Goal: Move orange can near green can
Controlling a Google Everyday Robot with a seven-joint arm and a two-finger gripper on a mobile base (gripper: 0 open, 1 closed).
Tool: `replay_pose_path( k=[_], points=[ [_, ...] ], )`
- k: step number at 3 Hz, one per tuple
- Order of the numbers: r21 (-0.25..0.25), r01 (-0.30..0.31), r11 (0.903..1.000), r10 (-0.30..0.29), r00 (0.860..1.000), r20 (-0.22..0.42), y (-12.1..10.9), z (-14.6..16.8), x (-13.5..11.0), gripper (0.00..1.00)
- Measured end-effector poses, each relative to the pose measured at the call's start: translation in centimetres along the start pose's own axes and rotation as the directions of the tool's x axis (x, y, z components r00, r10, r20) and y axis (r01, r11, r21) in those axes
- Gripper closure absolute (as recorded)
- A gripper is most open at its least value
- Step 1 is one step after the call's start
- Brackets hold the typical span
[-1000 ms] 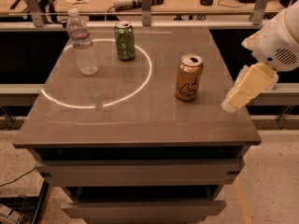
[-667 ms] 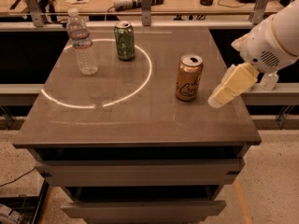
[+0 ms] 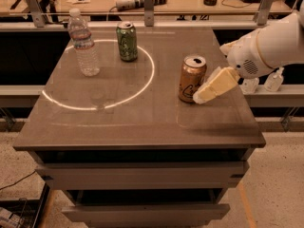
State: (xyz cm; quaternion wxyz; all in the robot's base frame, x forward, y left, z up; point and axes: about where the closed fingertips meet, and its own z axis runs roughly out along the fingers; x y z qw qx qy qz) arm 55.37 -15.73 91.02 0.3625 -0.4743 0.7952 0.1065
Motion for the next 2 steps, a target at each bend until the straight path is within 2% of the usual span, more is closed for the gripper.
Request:
replay_pose_path(
  k=[2],
  points=[
    [0.009, -0.016, 0.9998, 0.016, 0.997, 0.070, -1.9, 3.2, -0.7, 0.00]
  ],
)
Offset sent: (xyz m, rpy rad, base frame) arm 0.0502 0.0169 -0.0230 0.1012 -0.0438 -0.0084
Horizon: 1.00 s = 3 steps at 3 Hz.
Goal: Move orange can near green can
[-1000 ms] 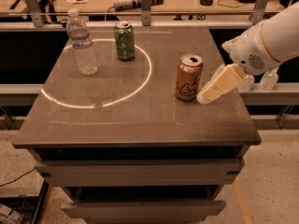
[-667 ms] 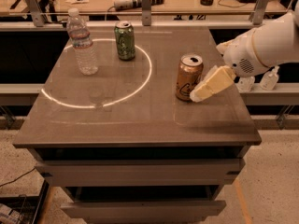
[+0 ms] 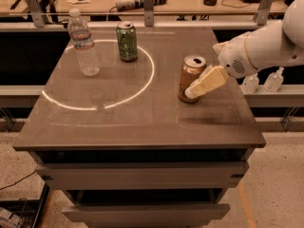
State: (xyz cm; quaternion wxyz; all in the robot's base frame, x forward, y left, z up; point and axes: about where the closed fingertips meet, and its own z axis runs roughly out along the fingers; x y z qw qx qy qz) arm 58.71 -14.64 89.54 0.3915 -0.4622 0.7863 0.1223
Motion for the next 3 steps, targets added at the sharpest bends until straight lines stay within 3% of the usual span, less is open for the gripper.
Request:
replay_pose_path(
  k=[2, 3],
  points=[
    [-0.071, 0.002, 0.9975, -0.006, 0.998, -0.056, -0.22, 1.80, -0.95, 0.41],
    [-0.087, 0.034, 0.9956, -0.043, 0.993, -0.106, -0.76, 1.54, -1.25, 0.65]
  ],
)
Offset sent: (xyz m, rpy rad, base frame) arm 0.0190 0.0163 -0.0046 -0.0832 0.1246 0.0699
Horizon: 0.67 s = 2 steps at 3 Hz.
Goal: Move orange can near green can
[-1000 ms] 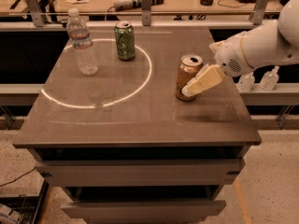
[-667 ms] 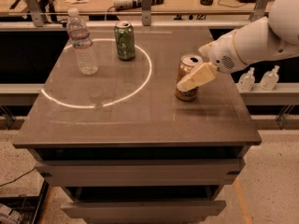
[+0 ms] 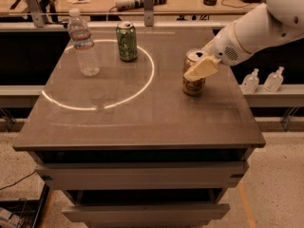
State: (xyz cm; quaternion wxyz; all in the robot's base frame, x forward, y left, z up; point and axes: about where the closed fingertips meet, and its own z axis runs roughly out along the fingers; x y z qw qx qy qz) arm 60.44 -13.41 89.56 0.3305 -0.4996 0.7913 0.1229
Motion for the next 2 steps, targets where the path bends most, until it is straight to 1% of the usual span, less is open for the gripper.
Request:
replay_pose_path(
  k=[1, 2],
  points=[
    [0.022, 0.021, 0.9995, -0.021, 1.000, -0.011, -1.7, -1.1, -1.5, 0.87],
    [0.060, -0.002, 0.9982, 0.001, 1.000, 0.013, -4.6, -1.8, -3.8, 1.00]
  ],
)
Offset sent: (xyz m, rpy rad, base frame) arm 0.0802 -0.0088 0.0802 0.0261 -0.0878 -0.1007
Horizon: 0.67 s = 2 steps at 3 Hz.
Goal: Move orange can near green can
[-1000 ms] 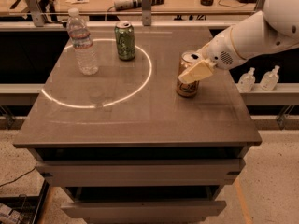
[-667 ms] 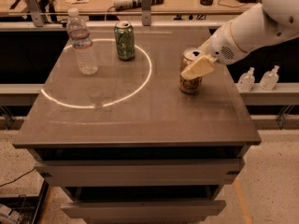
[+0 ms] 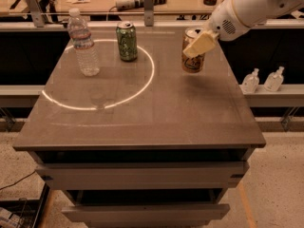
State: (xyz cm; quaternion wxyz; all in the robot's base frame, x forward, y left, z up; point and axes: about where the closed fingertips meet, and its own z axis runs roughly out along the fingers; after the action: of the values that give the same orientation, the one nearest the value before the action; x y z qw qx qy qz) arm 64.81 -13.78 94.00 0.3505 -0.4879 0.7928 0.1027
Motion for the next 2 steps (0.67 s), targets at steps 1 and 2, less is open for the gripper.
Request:
replay_pose_path(
  k=[1, 2],
  points=[
    [-0.024, -0.035, 0.9991, 0.036, 0.999, 0.016, -1.9, 1.3, -2.0, 1.00],
    [-0.111, -0.050, 0.9926, 0.054, 0.998, 0.031, -2.4, 4.5, -4.6, 1.00]
  ],
)
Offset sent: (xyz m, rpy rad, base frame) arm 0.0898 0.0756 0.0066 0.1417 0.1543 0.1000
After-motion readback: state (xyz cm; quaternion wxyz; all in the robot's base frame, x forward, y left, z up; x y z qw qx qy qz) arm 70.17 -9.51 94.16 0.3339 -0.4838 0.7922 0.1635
